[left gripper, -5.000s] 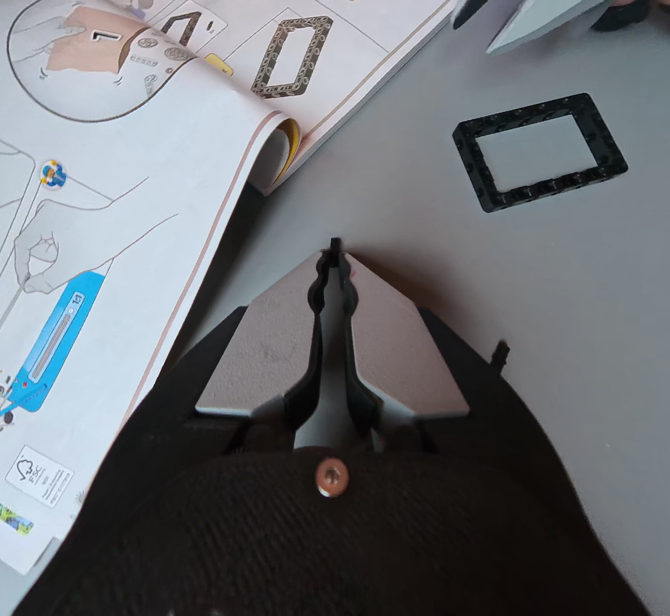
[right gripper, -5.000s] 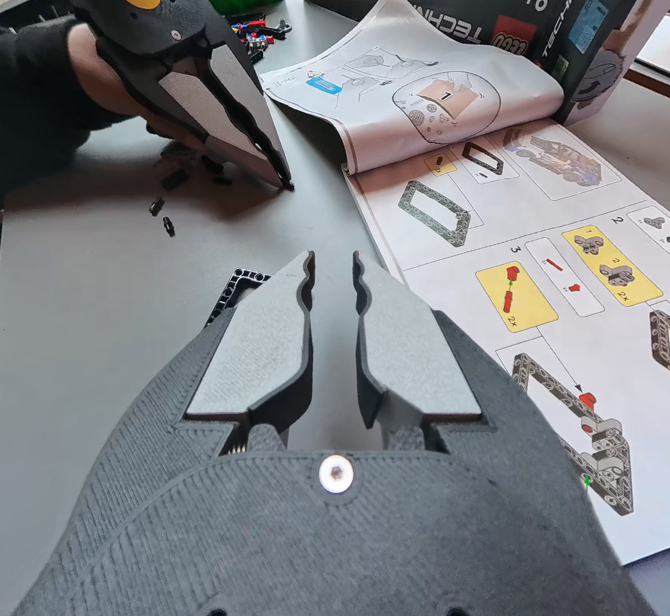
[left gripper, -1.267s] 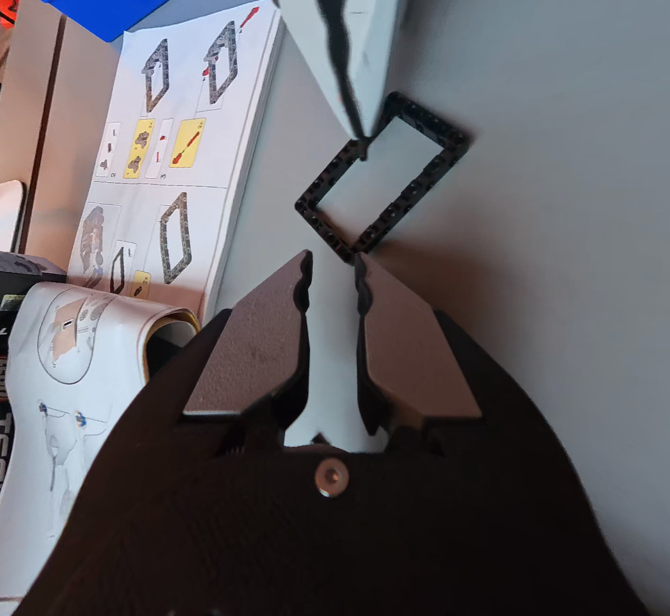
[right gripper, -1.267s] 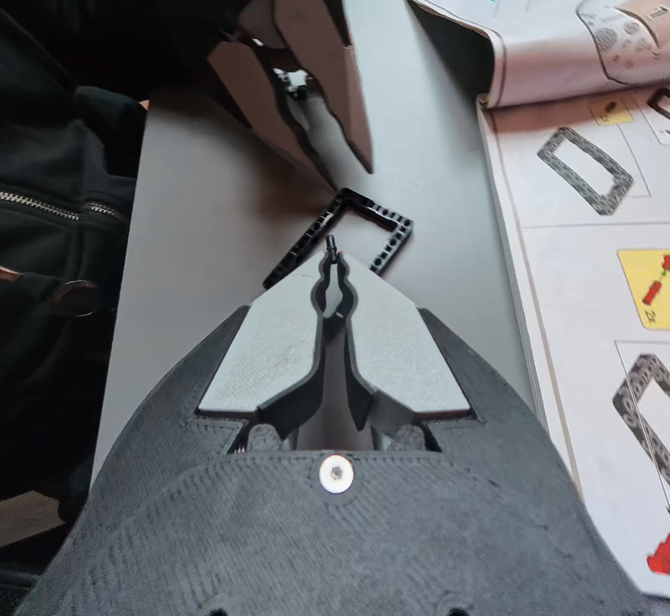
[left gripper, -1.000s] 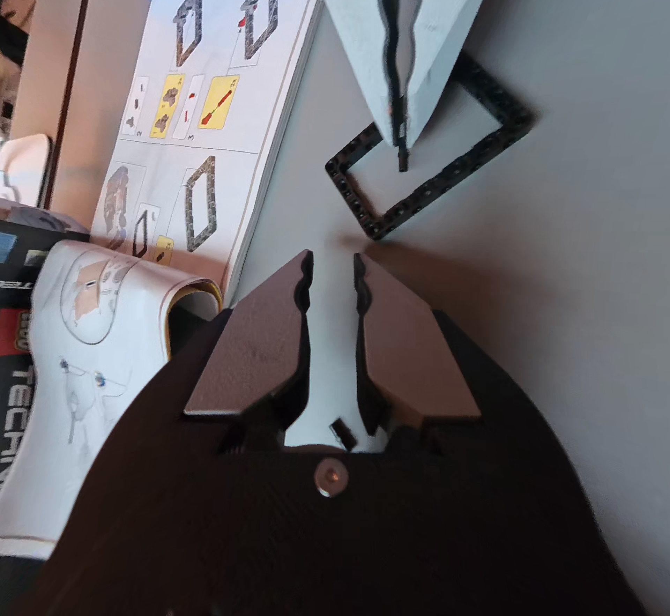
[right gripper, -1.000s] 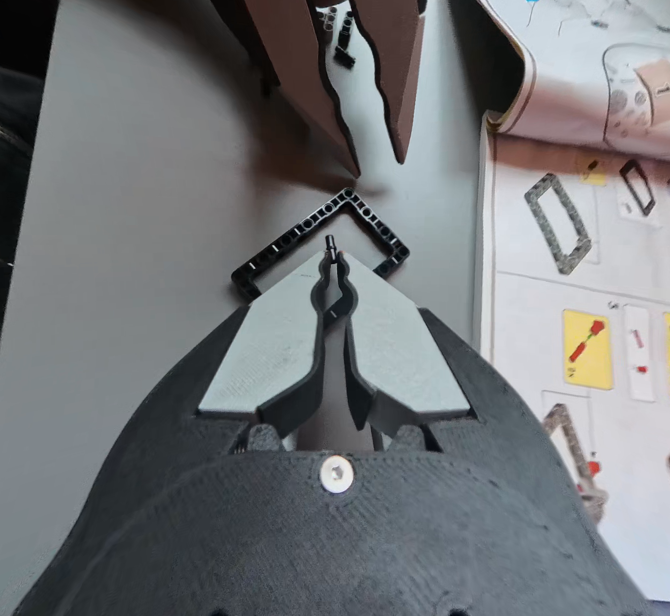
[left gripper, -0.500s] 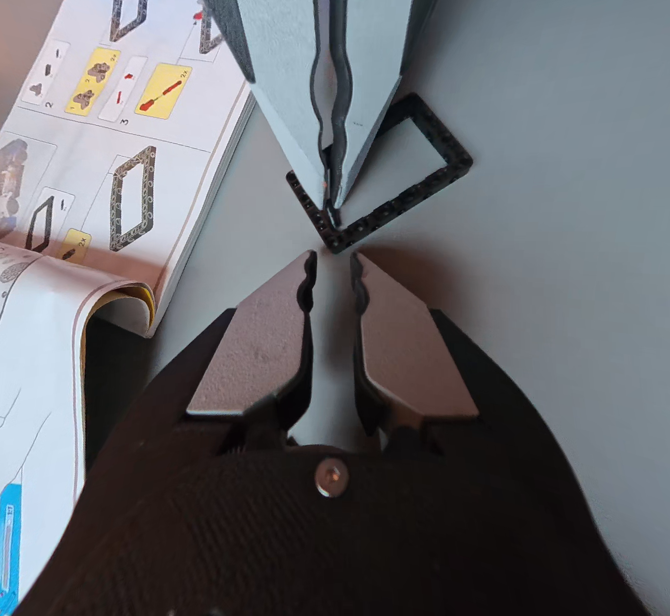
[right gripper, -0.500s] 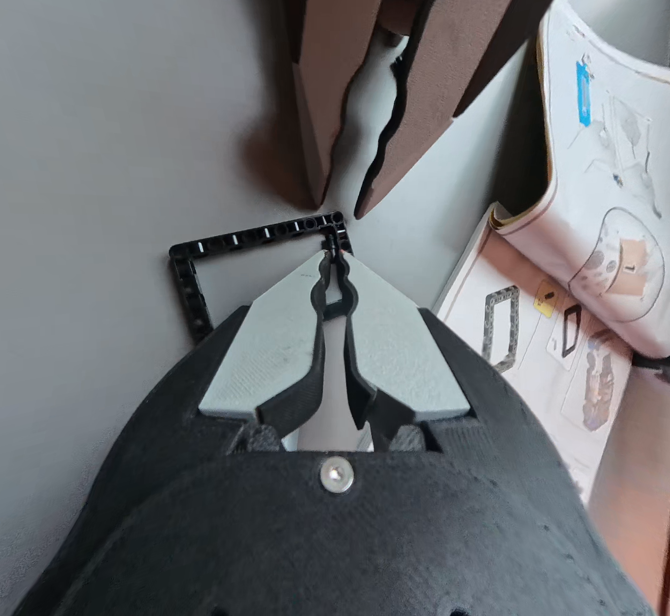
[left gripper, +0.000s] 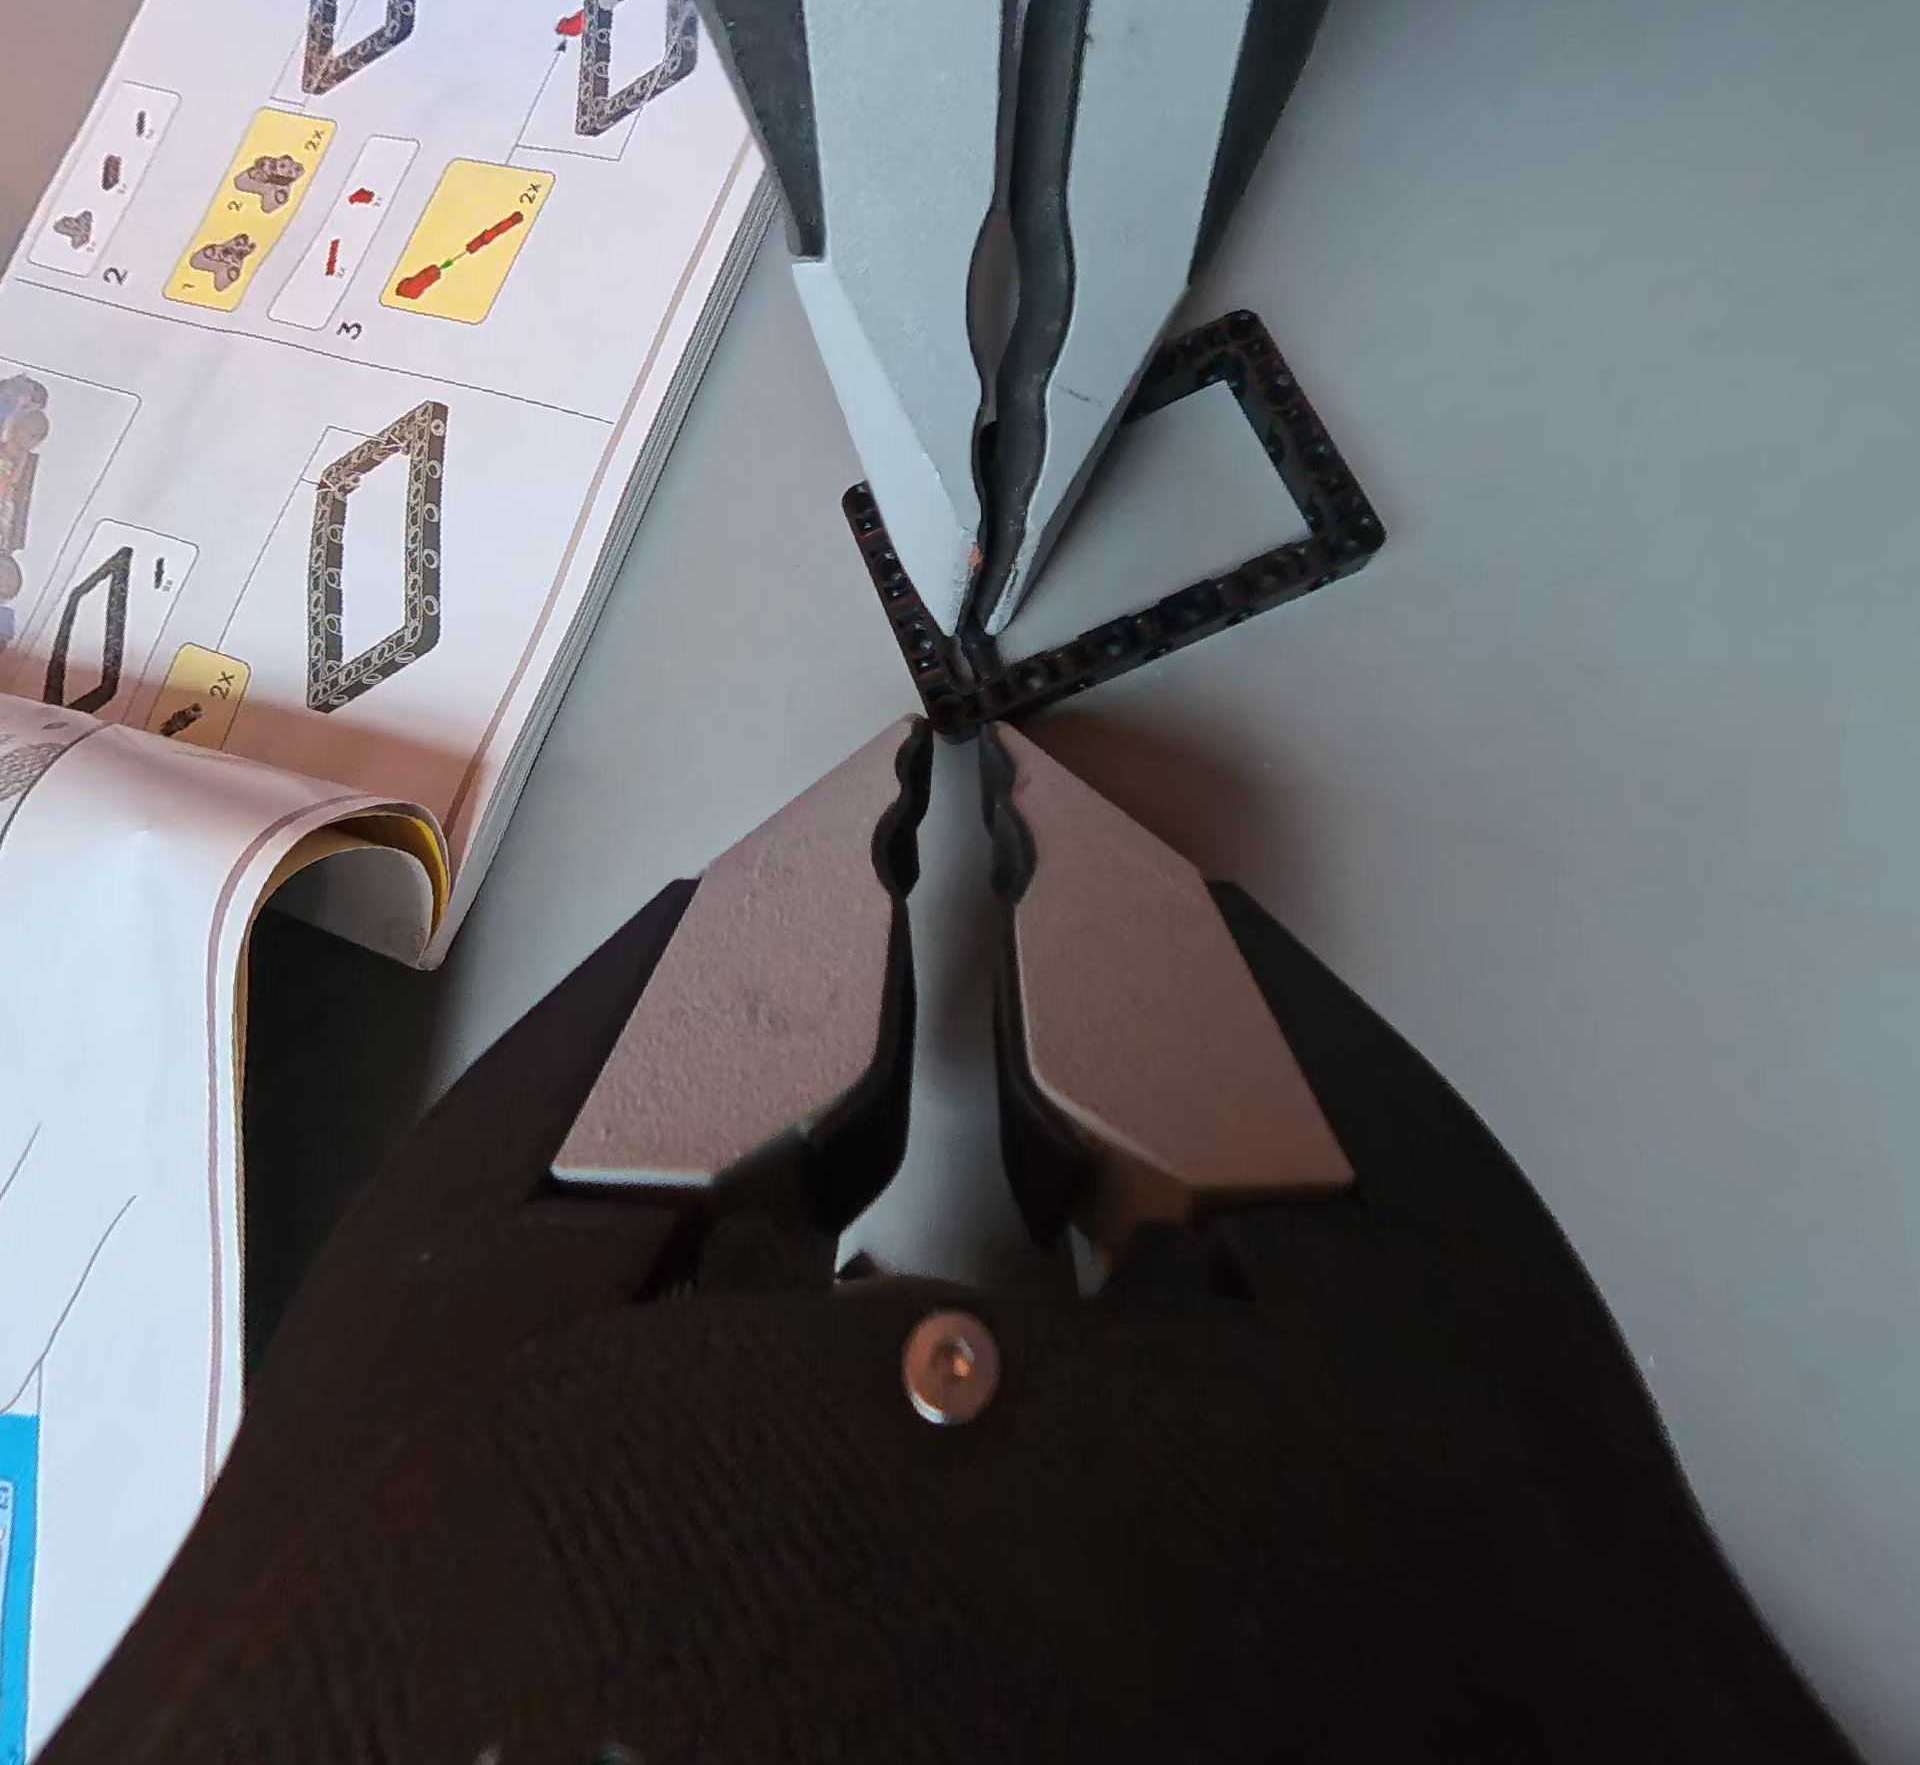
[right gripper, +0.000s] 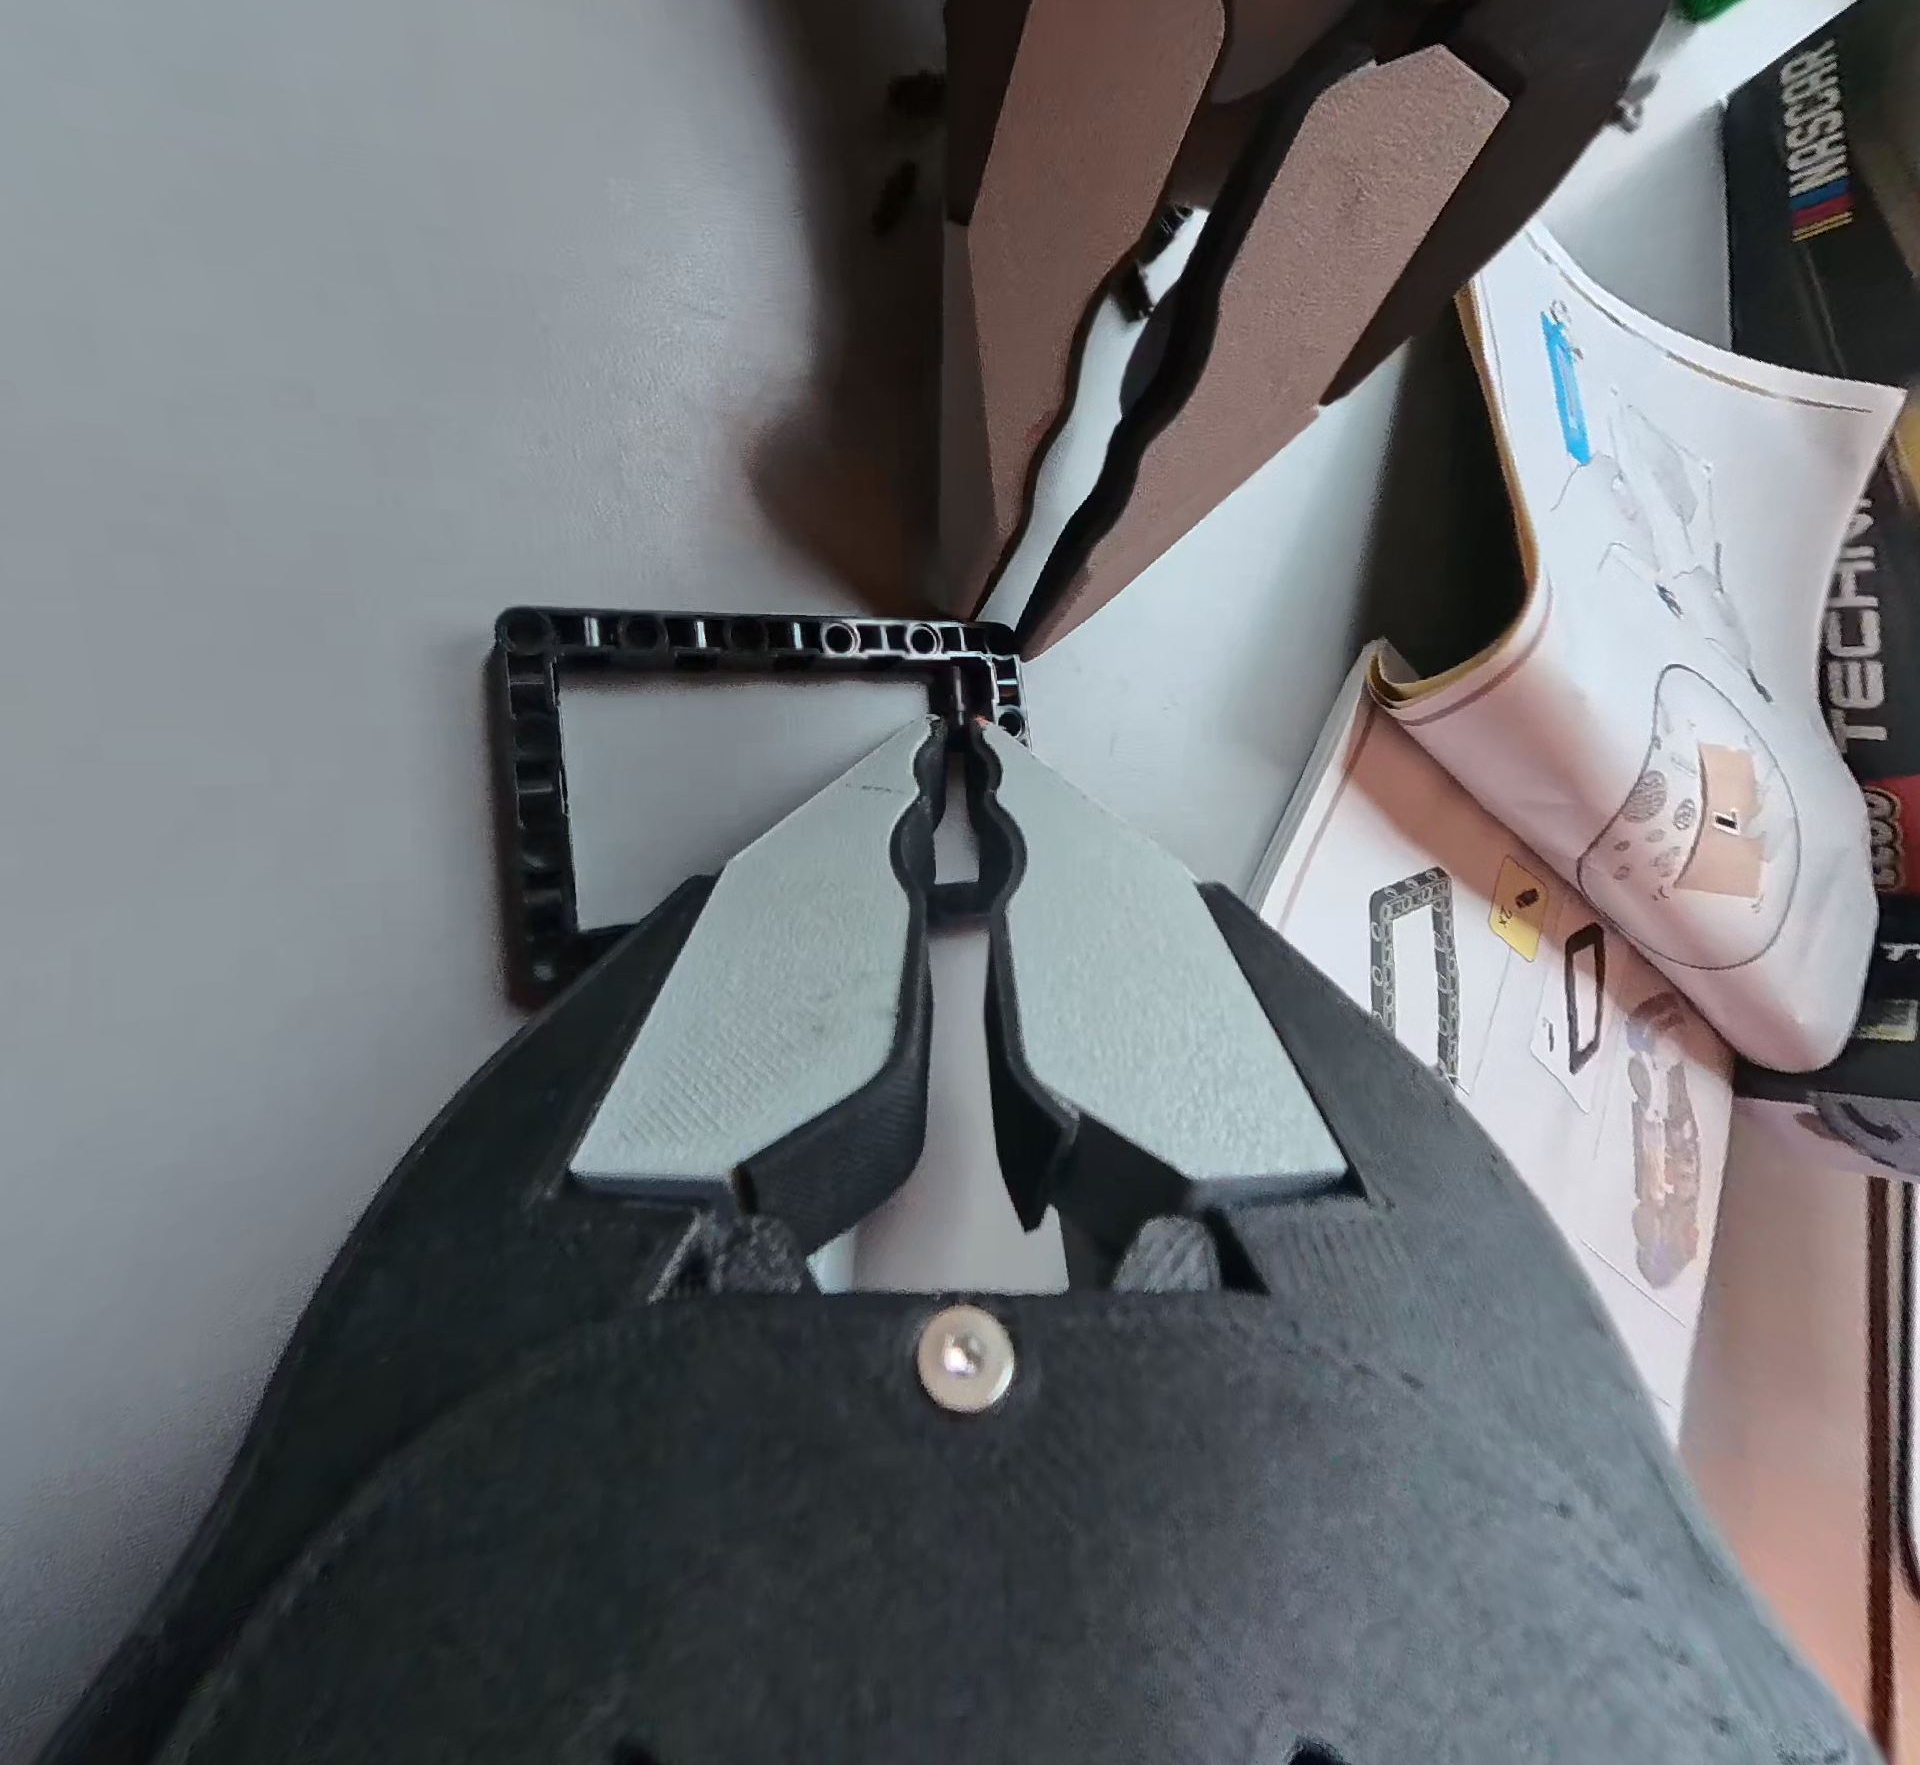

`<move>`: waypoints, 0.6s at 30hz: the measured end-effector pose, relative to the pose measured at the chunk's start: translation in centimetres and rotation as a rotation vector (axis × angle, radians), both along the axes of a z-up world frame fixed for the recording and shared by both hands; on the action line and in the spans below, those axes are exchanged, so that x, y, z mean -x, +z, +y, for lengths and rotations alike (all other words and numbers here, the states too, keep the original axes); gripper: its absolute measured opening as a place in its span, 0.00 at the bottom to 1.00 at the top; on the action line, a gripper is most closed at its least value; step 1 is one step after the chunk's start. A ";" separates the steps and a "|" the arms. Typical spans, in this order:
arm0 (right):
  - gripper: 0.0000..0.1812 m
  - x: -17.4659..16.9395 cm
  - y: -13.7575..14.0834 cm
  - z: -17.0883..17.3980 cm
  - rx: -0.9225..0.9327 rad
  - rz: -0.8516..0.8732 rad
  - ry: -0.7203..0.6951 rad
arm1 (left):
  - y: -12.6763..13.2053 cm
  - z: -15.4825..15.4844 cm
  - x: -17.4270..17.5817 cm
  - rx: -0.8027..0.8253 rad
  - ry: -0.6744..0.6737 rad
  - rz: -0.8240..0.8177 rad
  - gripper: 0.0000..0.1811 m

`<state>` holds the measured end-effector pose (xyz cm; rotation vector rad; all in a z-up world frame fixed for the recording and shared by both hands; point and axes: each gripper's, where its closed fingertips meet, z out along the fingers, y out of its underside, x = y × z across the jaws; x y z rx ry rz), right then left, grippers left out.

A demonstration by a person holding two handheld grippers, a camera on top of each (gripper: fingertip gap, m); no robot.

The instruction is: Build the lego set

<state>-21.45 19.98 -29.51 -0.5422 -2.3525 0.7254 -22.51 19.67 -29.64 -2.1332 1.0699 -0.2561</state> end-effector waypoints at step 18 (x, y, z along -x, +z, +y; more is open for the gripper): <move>0.00 0.2 0.1 0.2 -0.262 0.130 -0.007 | 0.0 -0.1 0.2 -0.018 0.002 0.017 0.01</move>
